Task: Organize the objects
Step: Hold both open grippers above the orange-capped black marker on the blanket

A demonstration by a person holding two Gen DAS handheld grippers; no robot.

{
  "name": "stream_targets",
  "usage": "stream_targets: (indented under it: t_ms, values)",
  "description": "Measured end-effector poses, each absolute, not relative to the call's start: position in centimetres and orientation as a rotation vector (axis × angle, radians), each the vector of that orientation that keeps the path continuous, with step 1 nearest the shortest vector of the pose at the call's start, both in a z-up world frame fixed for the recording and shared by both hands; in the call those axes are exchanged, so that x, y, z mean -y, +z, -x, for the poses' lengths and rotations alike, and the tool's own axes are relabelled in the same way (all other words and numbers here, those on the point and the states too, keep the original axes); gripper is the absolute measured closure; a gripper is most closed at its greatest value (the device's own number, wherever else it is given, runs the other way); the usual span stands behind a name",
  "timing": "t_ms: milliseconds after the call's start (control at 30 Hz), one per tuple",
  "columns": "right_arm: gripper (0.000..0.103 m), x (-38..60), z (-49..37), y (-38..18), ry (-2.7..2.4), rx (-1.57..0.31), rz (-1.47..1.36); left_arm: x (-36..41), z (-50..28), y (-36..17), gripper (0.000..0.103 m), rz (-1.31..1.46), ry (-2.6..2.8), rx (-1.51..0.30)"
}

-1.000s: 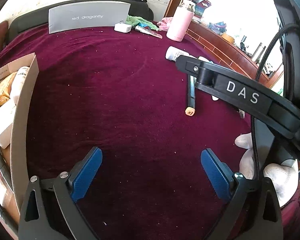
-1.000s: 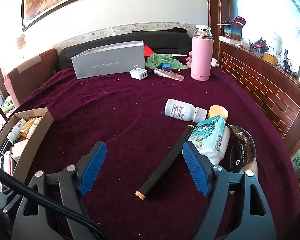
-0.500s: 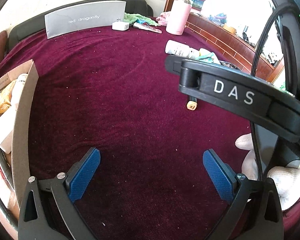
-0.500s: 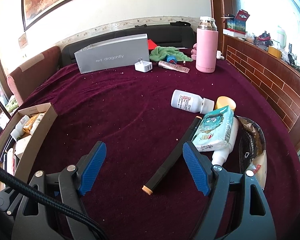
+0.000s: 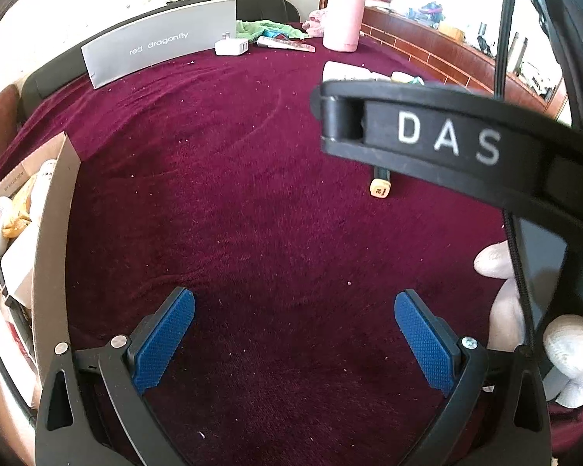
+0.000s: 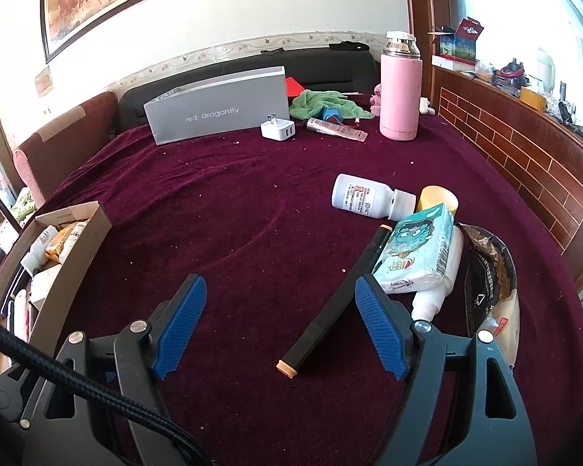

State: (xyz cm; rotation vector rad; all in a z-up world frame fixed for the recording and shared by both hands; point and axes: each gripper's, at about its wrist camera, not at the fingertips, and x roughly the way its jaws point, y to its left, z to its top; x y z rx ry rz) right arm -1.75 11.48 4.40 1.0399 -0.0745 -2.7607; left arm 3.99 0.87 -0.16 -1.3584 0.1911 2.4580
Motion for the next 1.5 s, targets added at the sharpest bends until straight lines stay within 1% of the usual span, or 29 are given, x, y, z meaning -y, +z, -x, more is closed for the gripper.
stream_targets:
  t_ms: [100,1500]
  values:
    - [0.024,-11.49,1.74,4.38,-2.763,0.072,-1.042,-1.35,-4.07,-0.33,0.002,1.368,2.467,-0.238]
    - [0.024,-11.46,2.33,3.66,-2.746,0.069,-1.091,-1.89,-3.91,-0.18,0.002,1.373,2.474,-0.257]
